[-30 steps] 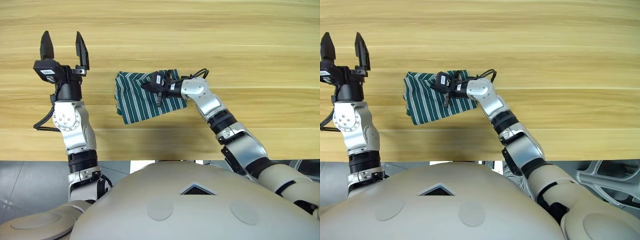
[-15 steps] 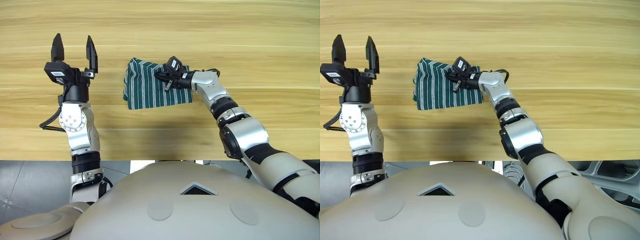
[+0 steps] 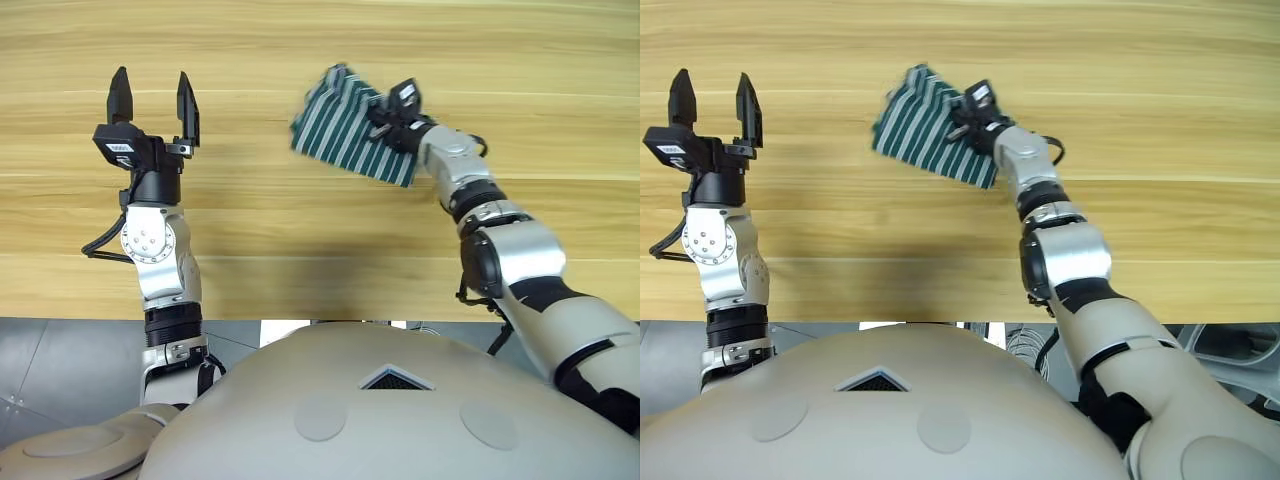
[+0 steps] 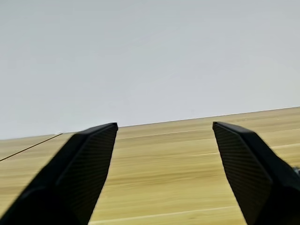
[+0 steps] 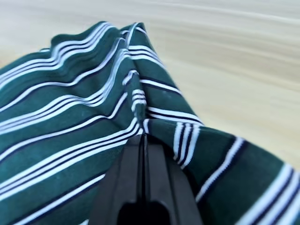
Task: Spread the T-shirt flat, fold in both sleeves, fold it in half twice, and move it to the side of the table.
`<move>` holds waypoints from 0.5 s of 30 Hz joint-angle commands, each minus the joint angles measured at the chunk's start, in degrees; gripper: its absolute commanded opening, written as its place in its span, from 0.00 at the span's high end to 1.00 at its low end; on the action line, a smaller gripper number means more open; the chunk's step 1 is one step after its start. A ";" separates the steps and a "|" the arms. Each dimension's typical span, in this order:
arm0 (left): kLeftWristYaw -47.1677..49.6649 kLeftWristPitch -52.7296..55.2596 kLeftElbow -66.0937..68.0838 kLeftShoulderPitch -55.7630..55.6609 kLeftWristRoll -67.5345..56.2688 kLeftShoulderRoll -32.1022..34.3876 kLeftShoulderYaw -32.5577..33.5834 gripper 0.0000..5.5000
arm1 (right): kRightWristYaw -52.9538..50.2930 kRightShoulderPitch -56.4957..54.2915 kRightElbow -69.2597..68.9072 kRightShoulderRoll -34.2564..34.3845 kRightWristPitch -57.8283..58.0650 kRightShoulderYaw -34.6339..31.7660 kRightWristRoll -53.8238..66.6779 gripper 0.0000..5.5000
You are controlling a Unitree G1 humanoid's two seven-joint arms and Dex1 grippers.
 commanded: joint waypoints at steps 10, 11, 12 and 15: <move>0.55 -0.48 -1.93 1.01 -0.45 -0.03 1.10 0.34 | -36.76 6.33 4.50 -7.58 -2.96 -21.47 8.81 1.00; 0.62 -0.63 -1.87 1.06 -0.36 -0.21 1.02 0.34 | -37.76 6.31 4.45 -7.43 -3.54 -22.41 9.07 1.00; 0.71 -0.78 -1.79 1.11 -0.18 -0.44 0.86 0.34 | -38.06 6.24 4.41 -7.29 -3.89 -22.87 8.98 1.00; 0.63 -1.01 -1.47 0.98 0.04 -0.68 0.48 0.34 | -36.84 6.10 4.18 -7.38 -5.56 -21.70 6.53 1.00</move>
